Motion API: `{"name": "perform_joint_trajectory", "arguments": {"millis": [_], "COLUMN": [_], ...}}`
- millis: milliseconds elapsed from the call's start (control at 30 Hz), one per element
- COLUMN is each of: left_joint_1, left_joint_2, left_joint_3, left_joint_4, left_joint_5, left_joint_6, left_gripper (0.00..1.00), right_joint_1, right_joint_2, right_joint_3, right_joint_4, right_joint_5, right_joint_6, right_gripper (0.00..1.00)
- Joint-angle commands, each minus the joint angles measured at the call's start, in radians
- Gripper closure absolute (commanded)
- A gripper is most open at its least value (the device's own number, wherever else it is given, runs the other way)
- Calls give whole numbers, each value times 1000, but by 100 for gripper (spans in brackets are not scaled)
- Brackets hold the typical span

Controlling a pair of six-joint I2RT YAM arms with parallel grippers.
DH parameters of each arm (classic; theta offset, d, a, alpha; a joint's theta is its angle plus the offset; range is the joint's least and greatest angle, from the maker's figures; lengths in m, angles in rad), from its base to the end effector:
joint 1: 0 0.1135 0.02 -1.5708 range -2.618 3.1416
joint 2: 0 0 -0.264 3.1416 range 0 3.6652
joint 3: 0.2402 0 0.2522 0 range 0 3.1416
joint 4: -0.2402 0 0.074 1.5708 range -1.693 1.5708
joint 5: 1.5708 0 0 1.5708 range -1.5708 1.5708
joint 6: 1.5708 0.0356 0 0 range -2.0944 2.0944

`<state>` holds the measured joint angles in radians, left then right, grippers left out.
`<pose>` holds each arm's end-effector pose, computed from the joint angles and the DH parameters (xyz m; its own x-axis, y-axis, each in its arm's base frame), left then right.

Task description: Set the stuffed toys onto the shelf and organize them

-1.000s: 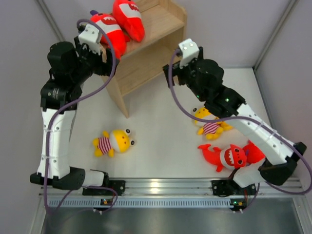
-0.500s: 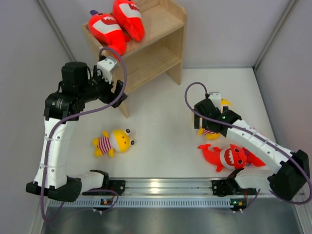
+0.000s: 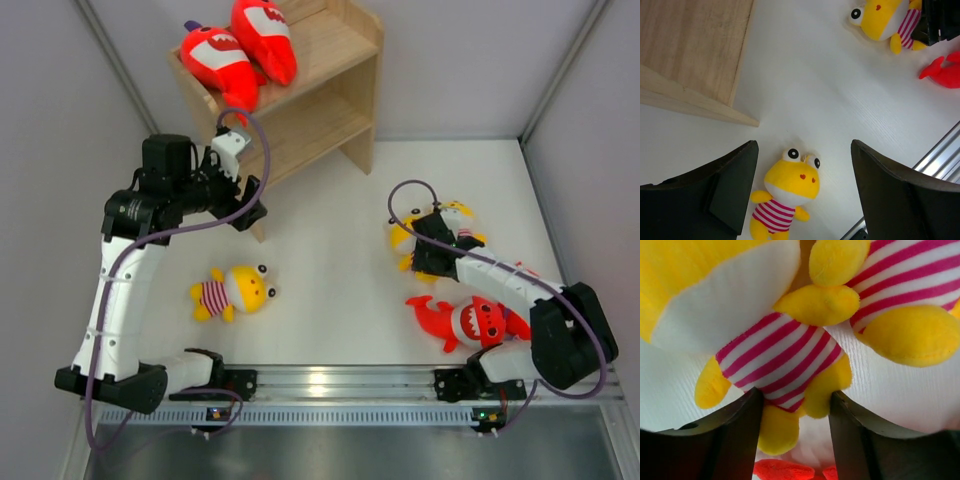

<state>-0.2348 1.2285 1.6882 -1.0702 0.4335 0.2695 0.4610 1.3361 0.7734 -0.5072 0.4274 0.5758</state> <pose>0.2021 -0.0637 0.4637 -0.3921 0.3422 -0.8539 0.6746 0.7380 -0.0140 0.2295 0.0975 0.1970 -0.7823 0.1647 -0.6008 0.2377 0.9704 -0.0435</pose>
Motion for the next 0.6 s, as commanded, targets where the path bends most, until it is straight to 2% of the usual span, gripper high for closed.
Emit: {"name": "perform_joint_trajectory", "arguments": {"millis": [0, 33, 67, 133, 167, 200, 233, 567], "left_joint_1": [-5, -5, -5, -5, -5, -5, -5, -5], "left_joint_2": [-3, -3, -1, 2, 6, 8, 9, -3], "left_joint_3": [-7, -18, -24, -38, -51, -58, -62, -231], "left_joint_4": [12, 10, 12, 12, 12, 12, 12, -10], "left_joint_5": [17, 13, 10, 4, 2, -4, -12, -176], "left_joint_6": [19, 19, 20, 23, 25, 28, 33, 97], "left_gripper": [20, 20, 20, 20, 20, 20, 20, 26], "right_joint_1": [-13, -13, -13, -13, -13, -12, -12, 36], "right_joint_2": [31, 34, 32, 23, 8, 0, -6, -156], "right_joint_3": [-6, -8, -13, -20, -26, -25, -20, 240], "right_joint_4": [144, 145, 147, 162, 170, 177, 176, 113], "right_joint_5": [-32, -16, -10, 8, 10, 8, 4, -65], "right_joint_6": [7, 6, 4, -4, -20, -30, -37, -126], "right_gripper": [49, 55, 67, 76, 89, 96, 100, 100]}}
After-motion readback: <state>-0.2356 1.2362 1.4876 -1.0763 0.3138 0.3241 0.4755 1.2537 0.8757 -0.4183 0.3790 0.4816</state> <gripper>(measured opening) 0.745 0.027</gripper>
